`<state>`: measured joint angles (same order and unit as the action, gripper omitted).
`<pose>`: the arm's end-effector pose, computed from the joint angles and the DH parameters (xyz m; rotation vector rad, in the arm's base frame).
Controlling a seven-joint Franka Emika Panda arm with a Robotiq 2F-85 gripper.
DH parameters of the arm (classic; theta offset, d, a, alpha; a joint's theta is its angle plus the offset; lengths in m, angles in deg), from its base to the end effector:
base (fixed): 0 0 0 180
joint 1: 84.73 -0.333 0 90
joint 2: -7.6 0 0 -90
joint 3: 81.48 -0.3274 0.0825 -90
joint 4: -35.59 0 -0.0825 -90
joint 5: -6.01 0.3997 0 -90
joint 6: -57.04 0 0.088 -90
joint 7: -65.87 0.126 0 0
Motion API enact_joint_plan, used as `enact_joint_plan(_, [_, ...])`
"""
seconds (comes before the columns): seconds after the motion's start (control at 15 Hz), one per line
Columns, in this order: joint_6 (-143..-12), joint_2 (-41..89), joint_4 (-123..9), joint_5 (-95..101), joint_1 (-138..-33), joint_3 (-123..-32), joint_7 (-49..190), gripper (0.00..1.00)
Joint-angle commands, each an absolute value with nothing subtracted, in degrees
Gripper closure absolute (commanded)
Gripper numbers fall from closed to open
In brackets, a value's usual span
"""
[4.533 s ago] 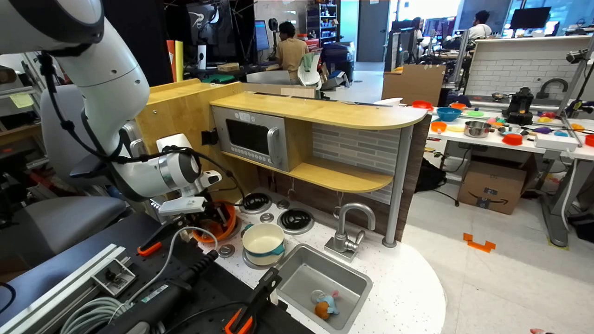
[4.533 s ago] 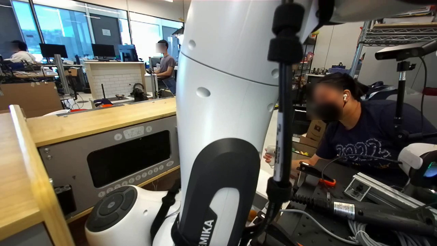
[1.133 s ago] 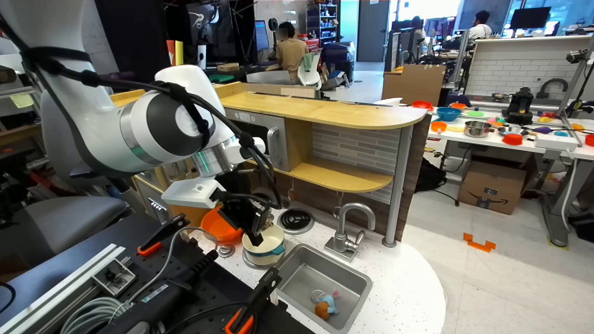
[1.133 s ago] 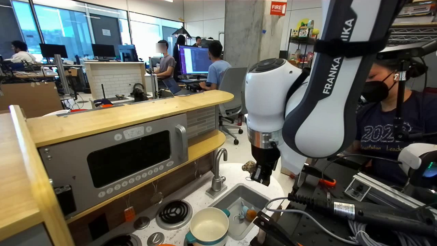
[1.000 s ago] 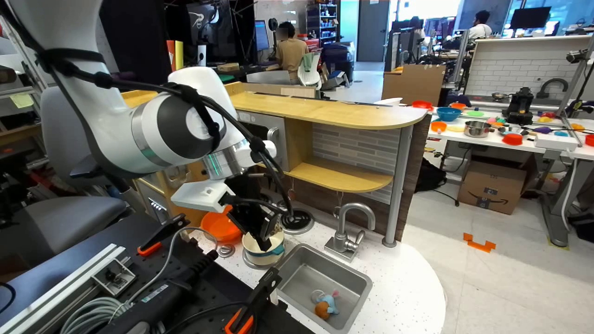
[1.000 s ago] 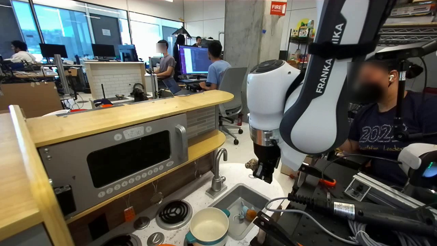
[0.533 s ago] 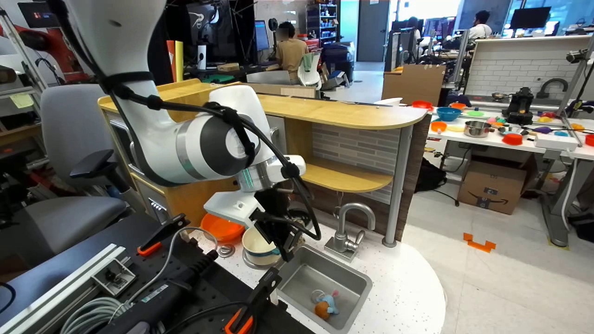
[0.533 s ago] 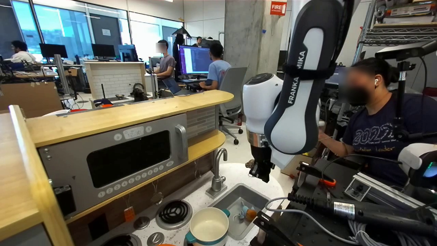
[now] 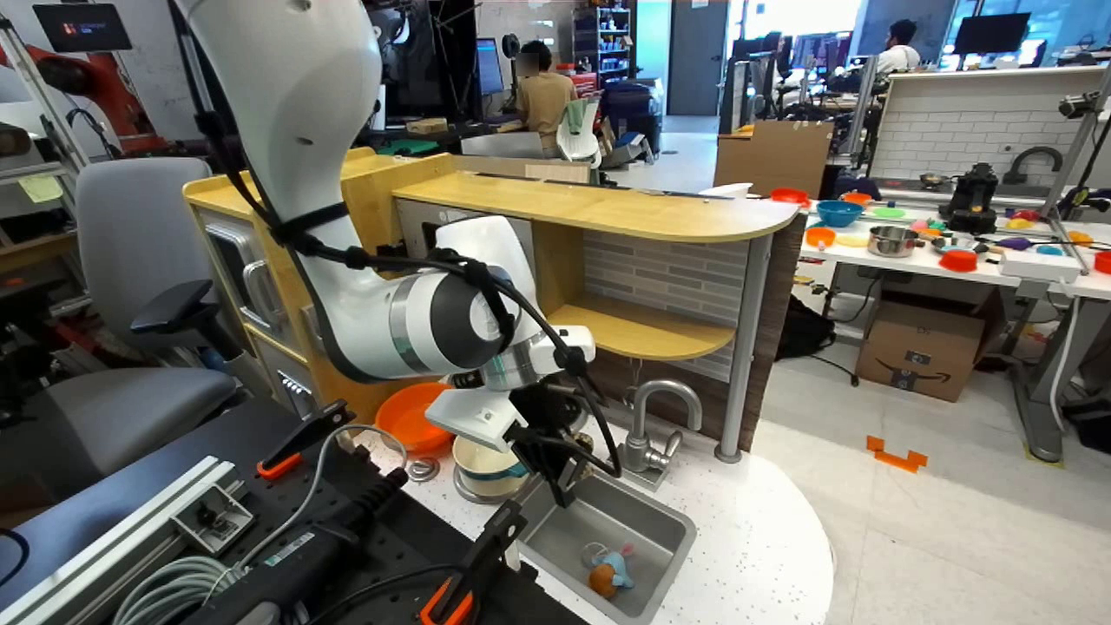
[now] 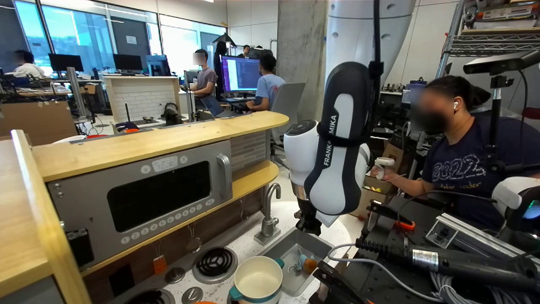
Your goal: Move the toy from the orange bowl to the sink
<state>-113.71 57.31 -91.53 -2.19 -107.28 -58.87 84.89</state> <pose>0.5041 -0.0315 -0.0149 2.8132 -0.0973 -0.0176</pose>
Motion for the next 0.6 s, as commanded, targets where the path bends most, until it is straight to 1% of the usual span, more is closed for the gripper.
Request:
enact_joint_plan(0.0, [-113.5, 63.2, -85.2, 0.4, -106.6, -60.0, 84.9, 0.99])
enact_joint_plan(0.33, [-113.6, 68.1, -80.7, 1.3, -105.3, -60.6, 83.8, 0.99])
enact_joint_plan(0.4, [-113.5, 68.8, -80.1, 1.5, -105.4, -60.3, 84.0, 0.81])
enact_joint_plan(0.47, [-113.5, 69.3, -79.8, 1.6, -105.0, -60.4, 83.9, 0.71])
enact_joint_plan(0.53, [-113.4, 69.8, -79.4, 1.6, -104.7, -60.5, 83.7, 0.64])
